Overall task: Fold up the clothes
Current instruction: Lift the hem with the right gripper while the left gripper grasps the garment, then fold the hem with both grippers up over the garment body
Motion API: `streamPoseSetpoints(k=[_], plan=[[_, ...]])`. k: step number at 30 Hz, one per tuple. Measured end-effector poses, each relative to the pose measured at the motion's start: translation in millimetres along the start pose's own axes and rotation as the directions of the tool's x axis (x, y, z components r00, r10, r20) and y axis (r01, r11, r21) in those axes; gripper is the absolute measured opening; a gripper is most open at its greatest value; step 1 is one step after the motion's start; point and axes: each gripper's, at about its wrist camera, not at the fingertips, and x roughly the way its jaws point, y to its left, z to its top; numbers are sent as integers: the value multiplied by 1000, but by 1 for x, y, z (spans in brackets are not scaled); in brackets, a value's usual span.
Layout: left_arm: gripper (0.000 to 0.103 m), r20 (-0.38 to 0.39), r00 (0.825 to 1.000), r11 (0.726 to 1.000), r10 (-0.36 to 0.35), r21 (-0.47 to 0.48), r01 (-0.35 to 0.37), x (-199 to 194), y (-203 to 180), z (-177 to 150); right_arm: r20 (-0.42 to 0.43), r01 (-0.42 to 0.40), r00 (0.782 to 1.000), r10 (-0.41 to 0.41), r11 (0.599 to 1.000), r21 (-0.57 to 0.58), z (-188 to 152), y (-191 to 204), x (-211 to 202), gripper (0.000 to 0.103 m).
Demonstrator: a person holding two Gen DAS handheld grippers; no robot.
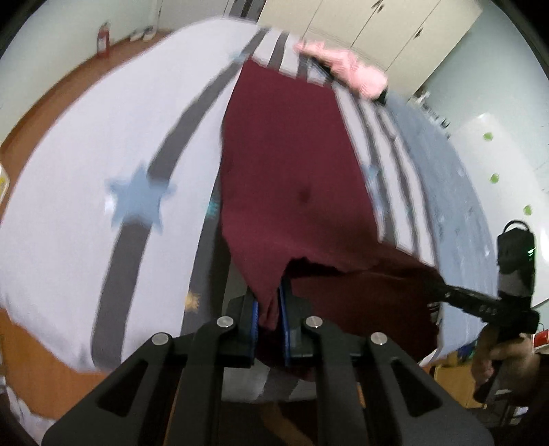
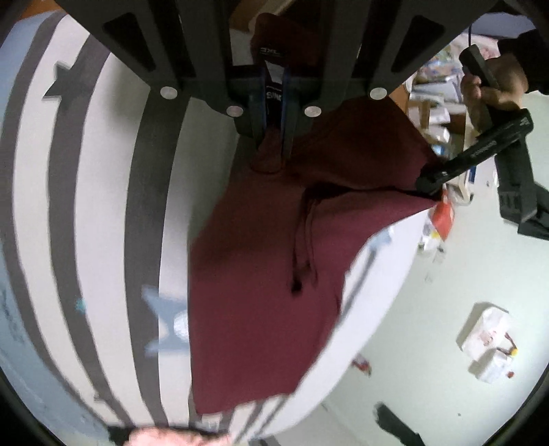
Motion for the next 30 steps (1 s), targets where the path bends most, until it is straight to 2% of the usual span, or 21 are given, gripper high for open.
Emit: streamPoseSetpoints(k=[4, 11, 16, 21, 27, 30], plan=[[8, 57, 998, 999, -29, 45, 26, 8, -3, 58, 93, 0, 996, -1, 1000, 10, 50, 7, -6, 5], [8, 85, 995, 992, -54, 115, 44, 89, 11, 161, 201, 48, 978, -52, 999, 25, 148, 1, 18, 5], [8, 84, 995, 983, -59, 178, 43, 142, 19, 202, 241, 45, 969, -57, 997, 55, 207, -19, 50, 5], [8, 51, 998, 983, -40, 181, 30, 187, 30, 233, 227, 47, 972, -64, 996, 78, 257, -49, 83, 5], [8, 29, 1000, 981, 6, 191, -12, 218, 27, 259, 191, 18, 981, -34, 996, 87, 290, -78, 109, 5], [8, 31, 999, 986, 20, 165, -25, 225, 31, 269, 178, -4, 984, -10, 997, 79, 303, -84, 115, 5]])
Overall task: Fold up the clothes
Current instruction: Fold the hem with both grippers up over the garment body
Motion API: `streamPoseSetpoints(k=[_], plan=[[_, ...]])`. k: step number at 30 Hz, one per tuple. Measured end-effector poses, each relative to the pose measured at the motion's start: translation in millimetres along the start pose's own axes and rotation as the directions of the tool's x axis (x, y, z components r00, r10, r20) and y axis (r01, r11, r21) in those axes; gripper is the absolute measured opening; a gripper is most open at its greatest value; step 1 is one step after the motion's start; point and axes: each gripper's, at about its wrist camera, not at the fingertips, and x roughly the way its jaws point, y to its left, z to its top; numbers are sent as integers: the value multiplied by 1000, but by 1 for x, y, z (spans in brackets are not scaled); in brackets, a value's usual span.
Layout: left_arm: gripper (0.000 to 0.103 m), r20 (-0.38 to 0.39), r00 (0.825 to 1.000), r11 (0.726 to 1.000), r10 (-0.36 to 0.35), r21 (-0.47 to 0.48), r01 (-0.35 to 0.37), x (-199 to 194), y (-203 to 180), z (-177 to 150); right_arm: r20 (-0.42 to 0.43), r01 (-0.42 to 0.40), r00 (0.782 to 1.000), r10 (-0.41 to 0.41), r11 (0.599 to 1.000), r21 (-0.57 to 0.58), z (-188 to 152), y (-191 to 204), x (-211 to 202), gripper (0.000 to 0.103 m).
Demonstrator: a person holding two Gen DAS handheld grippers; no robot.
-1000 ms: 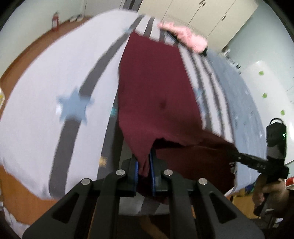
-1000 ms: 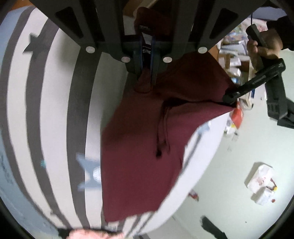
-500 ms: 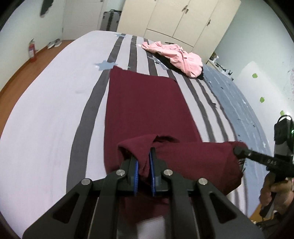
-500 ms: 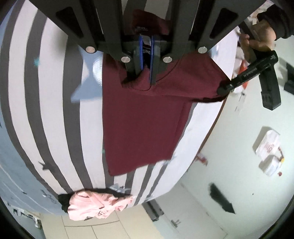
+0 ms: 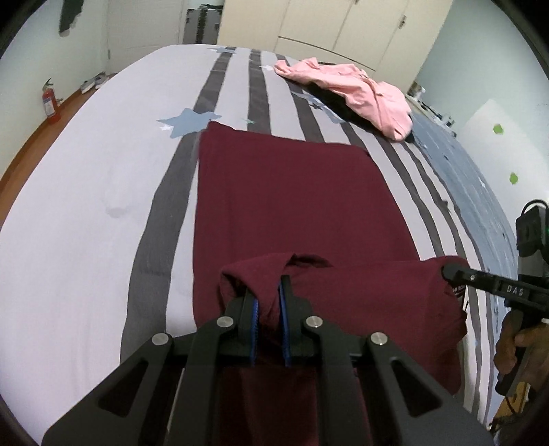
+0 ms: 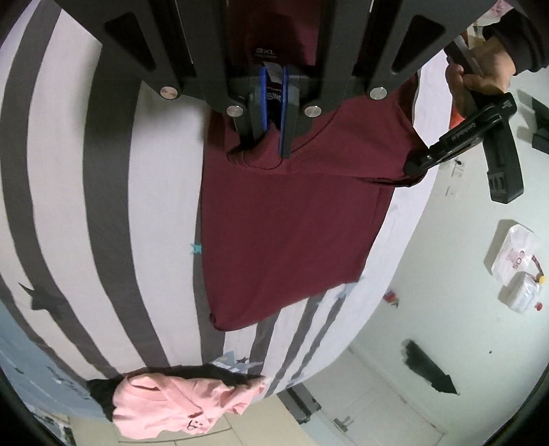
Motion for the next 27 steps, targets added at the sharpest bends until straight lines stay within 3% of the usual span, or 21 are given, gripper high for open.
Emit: streamPoseSetpoints(k=[7, 18, 27], plan=[[8, -21, 999, 999, 39, -17, -39, 17, 14, 5, -20, -35, 999, 34, 999, -37, 16, 1, 21, 5], [9, -49, 999, 1000, -13, 3, 13, 34, 20, 9, -60, 9, 998, -10, 1000, -16, 14, -13, 41, 5], [9, -29, 999, 998, -33, 49, 34, 31, 14, 21, -22, 23, 999, -23, 1000, 13, 21, -13, 28, 5]])
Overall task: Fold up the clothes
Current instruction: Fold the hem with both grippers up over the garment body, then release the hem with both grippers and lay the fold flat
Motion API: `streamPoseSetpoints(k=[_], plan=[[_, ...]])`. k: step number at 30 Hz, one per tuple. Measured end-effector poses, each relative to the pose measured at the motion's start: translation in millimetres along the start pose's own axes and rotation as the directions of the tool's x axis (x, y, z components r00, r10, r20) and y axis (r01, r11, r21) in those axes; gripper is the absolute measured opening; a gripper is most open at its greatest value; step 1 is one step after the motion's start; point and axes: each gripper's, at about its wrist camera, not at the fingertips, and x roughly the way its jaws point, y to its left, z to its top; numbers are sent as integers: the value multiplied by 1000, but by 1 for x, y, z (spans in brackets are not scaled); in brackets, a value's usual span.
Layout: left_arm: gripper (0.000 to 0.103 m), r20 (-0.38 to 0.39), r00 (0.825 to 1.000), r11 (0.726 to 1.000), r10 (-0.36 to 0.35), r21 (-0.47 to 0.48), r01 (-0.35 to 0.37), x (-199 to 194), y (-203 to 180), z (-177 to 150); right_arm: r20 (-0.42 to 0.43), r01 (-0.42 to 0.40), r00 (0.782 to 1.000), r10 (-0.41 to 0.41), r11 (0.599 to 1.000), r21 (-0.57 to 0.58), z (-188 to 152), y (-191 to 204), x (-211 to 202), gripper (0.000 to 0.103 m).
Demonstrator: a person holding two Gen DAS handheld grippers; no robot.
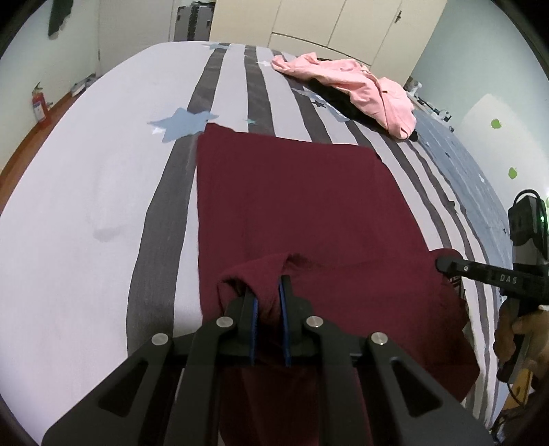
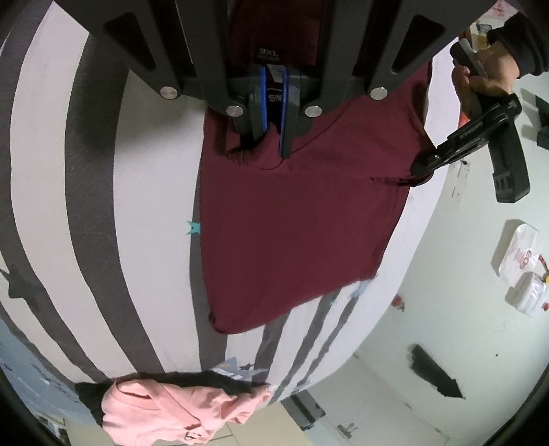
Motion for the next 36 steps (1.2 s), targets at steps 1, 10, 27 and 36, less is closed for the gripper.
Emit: streamPoseSetpoints(k=[1, 10, 27, 36], plan=[[9, -10, 1000, 1000, -1, -11, 1, 3, 1, 2, -7, 3, 1000, -3, 1000, 1, 2, -2, 2, 5], [12, -42, 999, 998, -13, -66, 10, 22, 9, 7, -45, 17, 999, -16, 1000, 24, 13, -9, 22, 8], [17, -40, 999, 999, -4, 37, 5, -32, -28, -41, -43, 20, 999, -26, 991, -136, -61, 25, -44, 44], [16, -108, 994, 1000, 10, -8, -11, 6, -31, -39, -119, 11, 992, -32, 984, -177, -82, 39, -2, 43]])
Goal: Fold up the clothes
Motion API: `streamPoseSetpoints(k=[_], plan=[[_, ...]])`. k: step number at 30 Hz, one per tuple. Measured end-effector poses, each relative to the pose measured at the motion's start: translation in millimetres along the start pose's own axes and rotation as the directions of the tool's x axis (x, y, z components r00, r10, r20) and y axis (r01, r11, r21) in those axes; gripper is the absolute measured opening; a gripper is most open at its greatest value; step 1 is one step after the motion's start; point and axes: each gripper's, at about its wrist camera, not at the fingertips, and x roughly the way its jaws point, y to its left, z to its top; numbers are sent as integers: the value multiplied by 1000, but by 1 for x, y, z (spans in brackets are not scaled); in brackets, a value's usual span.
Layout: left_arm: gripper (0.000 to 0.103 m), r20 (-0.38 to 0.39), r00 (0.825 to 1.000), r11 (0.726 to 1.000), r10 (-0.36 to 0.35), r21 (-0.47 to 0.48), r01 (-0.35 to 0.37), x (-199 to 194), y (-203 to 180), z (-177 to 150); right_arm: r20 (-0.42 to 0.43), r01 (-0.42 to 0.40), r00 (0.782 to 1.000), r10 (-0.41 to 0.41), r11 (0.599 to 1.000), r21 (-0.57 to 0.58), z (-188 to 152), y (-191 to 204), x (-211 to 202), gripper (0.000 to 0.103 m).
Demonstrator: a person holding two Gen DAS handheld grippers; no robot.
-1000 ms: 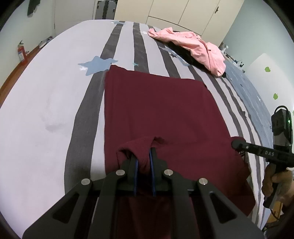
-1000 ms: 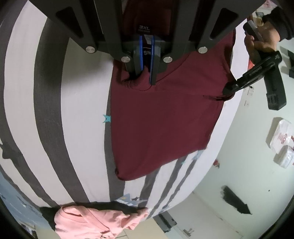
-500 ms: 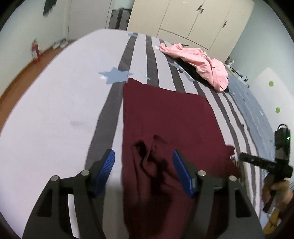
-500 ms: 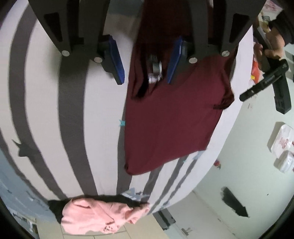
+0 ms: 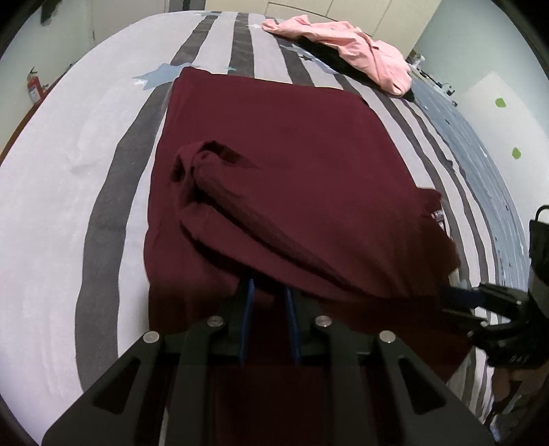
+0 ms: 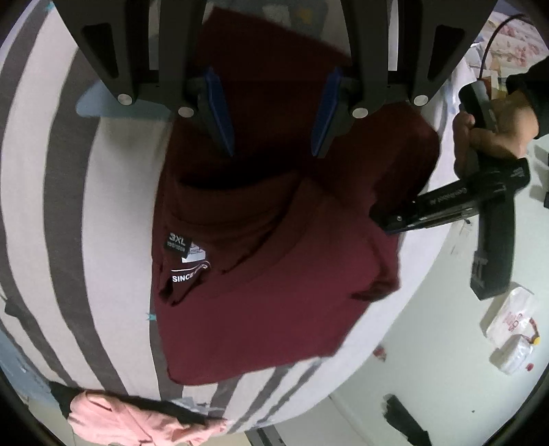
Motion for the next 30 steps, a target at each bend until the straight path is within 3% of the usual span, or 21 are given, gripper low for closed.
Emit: streamPoseSetpoints(k=[4, 8, 12, 16, 20, 25, 28, 30], plan=[[16, 57, 998, 1000, -19, 9, 18, -7, -1, 17, 47, -6, 999, 7, 1000, -9, 22, -3, 1, 42], [16, 132, 991, 1000, -6, 31, 2, -12, -3, 61, 131, -16, 991, 21, 999, -32, 65, -5, -9, 42], [16, 194, 980, 999, 34, 9, -37, -5, 3, 106, 252, 0, 968, 1, 1000, -3, 129, -18, -18, 43], [16, 215, 974, 997, 69, -42, -61, -6, 19, 123, 304, 23, 952, -45, 997, 78, 169, -38, -24, 43], [19, 205, 976, 997, 78, -33, -72, -10, 25, 114, 287, 75, 954, -91, 995, 66, 157, -47, -30, 44], [41, 123, 990, 998, 70, -8, -69, 9, 29, 95, 162, 96, 981, -107, 993, 70, 119, -59, -2, 44], [52, 111, 990, 996, 89, 9, -90, 19, 32, 92, 139, 98, 985, -106, 993, 65, 115, -61, 11, 44], [54, 101, 991, 996, 92, 3, -93, 23, 36, 91, 137, 103, 984, -111, 993, 63, 119, -60, 18, 44]])
